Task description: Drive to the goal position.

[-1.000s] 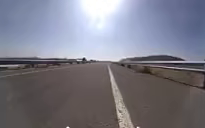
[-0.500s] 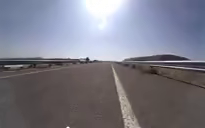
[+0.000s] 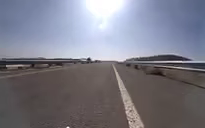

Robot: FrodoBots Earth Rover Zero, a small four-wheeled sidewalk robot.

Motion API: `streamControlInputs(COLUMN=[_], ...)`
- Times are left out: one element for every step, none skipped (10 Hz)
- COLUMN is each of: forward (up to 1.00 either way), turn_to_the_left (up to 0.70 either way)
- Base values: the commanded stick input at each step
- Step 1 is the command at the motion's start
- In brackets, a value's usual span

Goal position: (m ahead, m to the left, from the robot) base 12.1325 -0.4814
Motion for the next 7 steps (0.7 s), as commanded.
streamControlInputs(forward=[0.70, 0.70, 0.70, 0.70, 0.70, 0.70, 0.70], turn_to_the_left=[0.00, 0.00, -0.09, -0.35, -0.35, -0.16, 0.00])
